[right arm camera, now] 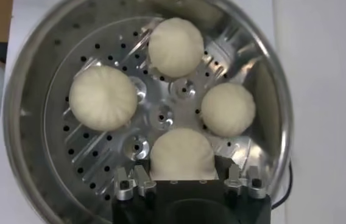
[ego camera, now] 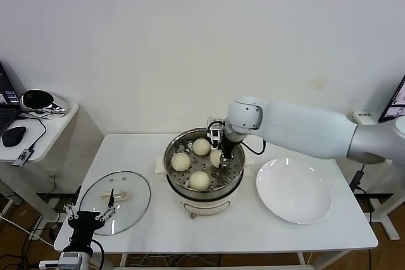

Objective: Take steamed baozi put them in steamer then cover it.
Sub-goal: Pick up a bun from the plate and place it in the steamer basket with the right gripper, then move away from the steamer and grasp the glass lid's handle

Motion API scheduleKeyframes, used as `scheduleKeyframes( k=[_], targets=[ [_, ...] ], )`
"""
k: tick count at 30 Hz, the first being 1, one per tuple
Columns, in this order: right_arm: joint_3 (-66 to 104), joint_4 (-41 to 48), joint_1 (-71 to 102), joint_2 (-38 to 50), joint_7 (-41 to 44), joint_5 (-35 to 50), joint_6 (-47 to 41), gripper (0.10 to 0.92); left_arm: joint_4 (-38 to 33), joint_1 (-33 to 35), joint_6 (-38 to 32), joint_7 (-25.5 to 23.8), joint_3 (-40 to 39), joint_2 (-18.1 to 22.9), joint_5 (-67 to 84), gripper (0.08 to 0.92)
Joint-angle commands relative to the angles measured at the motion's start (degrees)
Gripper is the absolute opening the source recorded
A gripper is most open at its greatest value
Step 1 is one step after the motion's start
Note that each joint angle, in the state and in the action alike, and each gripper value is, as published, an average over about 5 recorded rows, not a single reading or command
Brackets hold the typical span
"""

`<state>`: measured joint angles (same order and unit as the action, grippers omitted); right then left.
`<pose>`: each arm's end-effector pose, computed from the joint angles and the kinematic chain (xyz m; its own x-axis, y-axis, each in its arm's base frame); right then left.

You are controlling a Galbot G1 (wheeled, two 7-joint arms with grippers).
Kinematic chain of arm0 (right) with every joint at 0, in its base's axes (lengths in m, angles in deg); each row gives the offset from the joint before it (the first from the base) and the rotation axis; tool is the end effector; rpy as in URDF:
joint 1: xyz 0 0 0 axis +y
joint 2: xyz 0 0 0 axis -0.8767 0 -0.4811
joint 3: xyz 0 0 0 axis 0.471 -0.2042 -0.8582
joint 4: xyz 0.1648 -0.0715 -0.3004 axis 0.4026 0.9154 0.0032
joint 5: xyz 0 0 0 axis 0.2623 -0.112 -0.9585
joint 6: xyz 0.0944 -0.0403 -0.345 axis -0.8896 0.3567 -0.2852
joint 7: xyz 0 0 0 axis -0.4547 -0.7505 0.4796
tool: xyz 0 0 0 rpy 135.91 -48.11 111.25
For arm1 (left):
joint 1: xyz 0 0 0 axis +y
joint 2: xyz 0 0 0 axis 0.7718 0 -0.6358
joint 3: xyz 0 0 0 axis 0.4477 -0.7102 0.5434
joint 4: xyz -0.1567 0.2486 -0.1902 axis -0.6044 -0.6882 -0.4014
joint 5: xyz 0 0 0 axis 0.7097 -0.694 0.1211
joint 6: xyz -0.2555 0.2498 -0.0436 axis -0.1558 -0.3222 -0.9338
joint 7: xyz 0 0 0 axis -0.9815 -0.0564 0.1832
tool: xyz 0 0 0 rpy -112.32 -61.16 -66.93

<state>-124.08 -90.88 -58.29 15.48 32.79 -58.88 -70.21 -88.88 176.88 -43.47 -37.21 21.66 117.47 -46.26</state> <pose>0.5367 0.1042 -0.1084 -0.2353 -0.1867 0.9538 -0.9711 0.0049 -0.2386 0.1590 0.1043 -0.3145 -0.9947 -0.1017 0.0156 -0.0905 0.9370 0.3375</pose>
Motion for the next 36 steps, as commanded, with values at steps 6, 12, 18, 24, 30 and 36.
scheduleKeyframes(
  k=[6,12,18,24,30,36],
  targets=[
    [1.32,0.93,2.05,0.09,-0.48,-1.89,-0.99,0.706,-0.23,0.13,0.01,-0.02,0.01,0.15,-0.08,0.823],
    [2.68,-5.32,-2.36,5.97,0.93,-2.02,-0.48,0.816,-0.47,0.0,0.1,-0.06,-0.16,0.01,-0.08,0.823],
    [8.3,-16.7,-0.51,17.56,-7.25,-2.87,3.24,0.823,-0.43,-0.22,0.14,0.0,-0.89,-0.31,-0.02,0.823],
    [27.34,-24.71,20.45,31.94,-29.21,-0.02,15.25,0.823,-0.45,-0.29,-0.13,0.68,-1.23,-0.3,0.24,0.823],
    [55.78,-27.22,54.98,34.5,-43.76,-5.79,31.62,0.823,-0.66,-0.61,-0.97,2.26,-0.85,0.72,0.83,0.823],
    [84.77,-23.19,83.97,20.39,-45.84,-19.71,48.93,0.823,-0.21,-0.37,-0.72,4.34,-2.1,1.51,-3.55,0.823]
  ],
)
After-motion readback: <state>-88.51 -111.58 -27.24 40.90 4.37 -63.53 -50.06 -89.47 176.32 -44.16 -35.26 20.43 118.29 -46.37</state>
